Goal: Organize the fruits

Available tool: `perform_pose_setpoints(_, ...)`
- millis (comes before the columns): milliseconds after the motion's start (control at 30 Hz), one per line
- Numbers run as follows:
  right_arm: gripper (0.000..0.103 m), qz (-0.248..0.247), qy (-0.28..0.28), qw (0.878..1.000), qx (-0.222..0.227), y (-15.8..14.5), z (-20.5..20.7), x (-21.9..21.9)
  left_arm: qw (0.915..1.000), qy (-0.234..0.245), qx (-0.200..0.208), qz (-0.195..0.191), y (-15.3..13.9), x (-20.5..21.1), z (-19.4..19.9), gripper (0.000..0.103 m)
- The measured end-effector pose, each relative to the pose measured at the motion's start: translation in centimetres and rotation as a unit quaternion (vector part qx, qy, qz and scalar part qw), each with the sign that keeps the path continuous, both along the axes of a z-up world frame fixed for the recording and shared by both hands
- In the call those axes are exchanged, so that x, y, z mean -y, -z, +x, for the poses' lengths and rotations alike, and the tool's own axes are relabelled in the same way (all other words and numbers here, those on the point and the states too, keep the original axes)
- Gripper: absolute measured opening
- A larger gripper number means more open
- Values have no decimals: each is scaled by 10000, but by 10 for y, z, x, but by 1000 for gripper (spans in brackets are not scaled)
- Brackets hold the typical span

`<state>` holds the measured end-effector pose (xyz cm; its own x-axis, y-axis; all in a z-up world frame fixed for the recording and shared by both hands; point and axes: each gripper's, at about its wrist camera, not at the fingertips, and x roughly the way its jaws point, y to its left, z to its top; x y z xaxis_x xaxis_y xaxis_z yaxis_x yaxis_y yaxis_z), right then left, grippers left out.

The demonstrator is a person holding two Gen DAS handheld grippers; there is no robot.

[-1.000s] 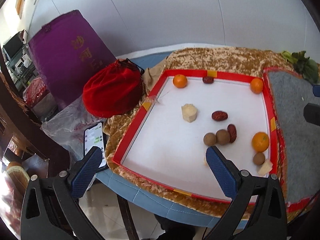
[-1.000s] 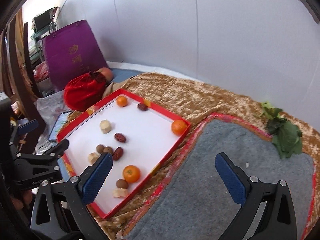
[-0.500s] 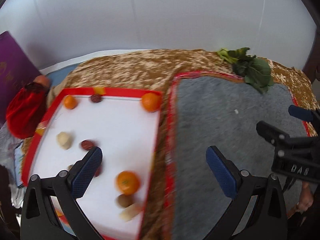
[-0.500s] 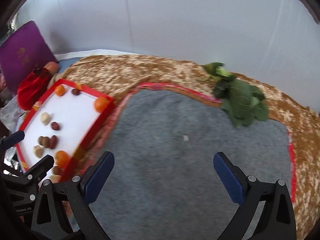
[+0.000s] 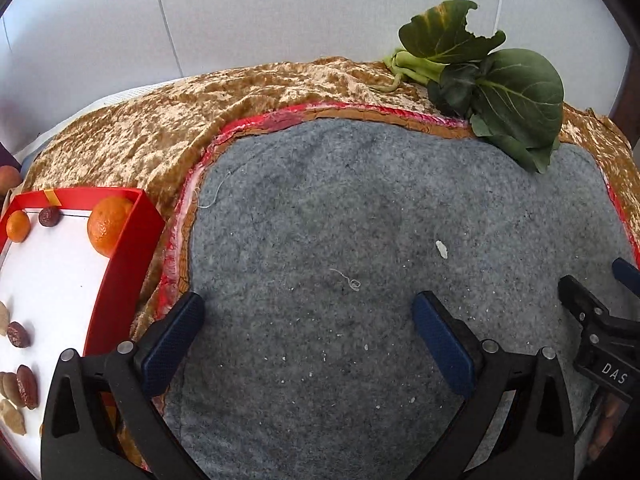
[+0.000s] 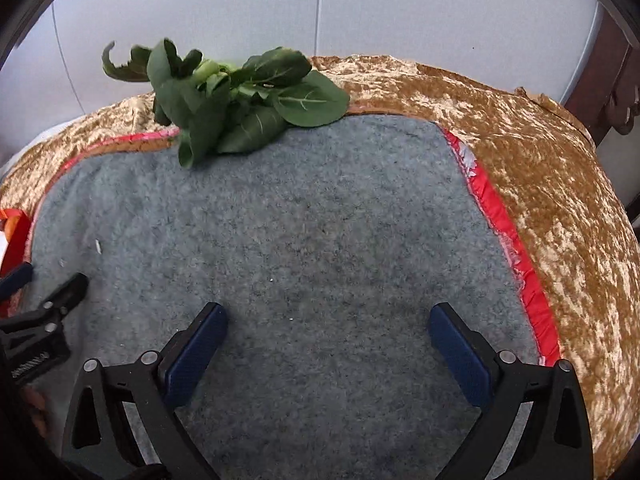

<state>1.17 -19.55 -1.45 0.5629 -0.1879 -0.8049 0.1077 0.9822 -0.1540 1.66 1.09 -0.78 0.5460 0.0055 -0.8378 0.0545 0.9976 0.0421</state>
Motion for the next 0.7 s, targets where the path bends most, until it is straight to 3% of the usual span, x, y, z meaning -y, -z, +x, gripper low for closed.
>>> perform_pose_setpoints(700,102,99,-9,10000,2,1,-1,3,10000,17,29,16,2,0,-2,103)
